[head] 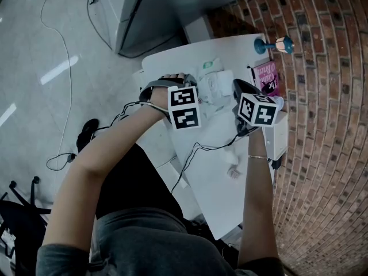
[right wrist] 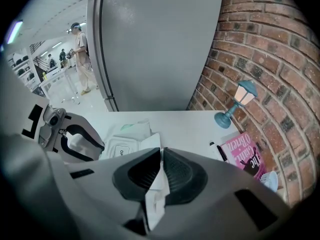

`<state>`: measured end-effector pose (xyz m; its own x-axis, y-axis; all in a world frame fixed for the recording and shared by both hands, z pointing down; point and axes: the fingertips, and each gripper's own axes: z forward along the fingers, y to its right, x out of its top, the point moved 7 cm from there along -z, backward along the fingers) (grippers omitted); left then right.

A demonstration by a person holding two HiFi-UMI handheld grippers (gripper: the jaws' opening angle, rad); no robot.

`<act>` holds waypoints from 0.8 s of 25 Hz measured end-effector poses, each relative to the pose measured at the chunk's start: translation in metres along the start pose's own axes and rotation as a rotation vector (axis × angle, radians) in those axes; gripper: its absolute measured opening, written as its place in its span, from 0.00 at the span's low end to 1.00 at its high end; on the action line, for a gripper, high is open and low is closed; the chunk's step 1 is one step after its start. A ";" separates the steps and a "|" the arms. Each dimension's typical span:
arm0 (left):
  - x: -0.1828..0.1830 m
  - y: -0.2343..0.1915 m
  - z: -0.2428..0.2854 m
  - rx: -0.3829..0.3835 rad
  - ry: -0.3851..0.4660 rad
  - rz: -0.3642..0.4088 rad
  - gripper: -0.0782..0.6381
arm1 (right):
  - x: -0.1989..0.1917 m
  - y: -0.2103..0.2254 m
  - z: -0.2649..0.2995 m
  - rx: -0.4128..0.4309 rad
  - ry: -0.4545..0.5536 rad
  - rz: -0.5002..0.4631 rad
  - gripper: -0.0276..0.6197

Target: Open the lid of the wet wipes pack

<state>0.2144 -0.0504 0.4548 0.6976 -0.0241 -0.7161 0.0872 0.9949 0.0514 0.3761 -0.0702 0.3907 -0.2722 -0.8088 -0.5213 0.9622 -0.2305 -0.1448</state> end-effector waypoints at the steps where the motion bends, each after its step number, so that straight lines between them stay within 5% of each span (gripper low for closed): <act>1: 0.000 0.000 0.000 0.000 0.000 0.000 0.32 | 0.000 0.001 0.001 -0.002 -0.002 0.001 0.09; 20: 0.001 0.000 -0.001 -0.003 0.002 -0.004 0.32 | -0.012 0.011 0.032 -0.050 -0.102 -0.016 0.05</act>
<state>0.2142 -0.0506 0.4538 0.6958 -0.0278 -0.7177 0.0875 0.9951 0.0463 0.3900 -0.0807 0.4220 -0.2836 -0.8568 -0.4307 0.9561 -0.2181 -0.1957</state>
